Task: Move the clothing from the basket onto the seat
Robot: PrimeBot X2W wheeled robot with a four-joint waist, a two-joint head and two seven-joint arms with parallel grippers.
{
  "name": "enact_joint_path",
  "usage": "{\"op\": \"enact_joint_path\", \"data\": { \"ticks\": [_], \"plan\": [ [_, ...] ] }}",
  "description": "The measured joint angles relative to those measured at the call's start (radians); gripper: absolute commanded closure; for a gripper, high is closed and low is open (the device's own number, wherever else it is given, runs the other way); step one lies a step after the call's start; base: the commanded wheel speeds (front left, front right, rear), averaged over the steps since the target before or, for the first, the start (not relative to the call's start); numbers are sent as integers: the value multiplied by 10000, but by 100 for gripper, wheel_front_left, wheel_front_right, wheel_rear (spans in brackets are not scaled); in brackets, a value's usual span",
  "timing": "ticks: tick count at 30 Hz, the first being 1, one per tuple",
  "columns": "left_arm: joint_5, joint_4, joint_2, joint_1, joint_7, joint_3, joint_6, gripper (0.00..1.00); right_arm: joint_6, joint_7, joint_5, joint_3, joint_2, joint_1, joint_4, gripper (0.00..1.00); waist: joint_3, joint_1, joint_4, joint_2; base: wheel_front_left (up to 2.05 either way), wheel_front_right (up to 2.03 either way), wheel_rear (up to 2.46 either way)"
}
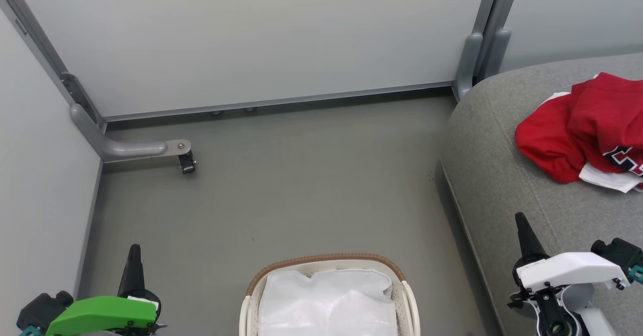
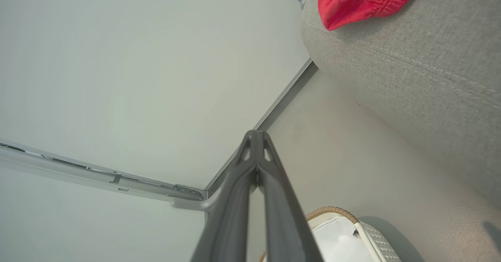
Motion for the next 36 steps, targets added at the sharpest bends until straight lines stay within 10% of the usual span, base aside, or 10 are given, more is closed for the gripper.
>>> {"op": "enact_joint_path", "data": {
  "ticks": [36],
  "plan": [
    [-3066, -431, -128, -378, 886, 253, 0, 100, -2, 882, 3432, -301, -31, 45, -483, 100, -29, 1, -105, 0, 0, 0, 0]
  ]
}}
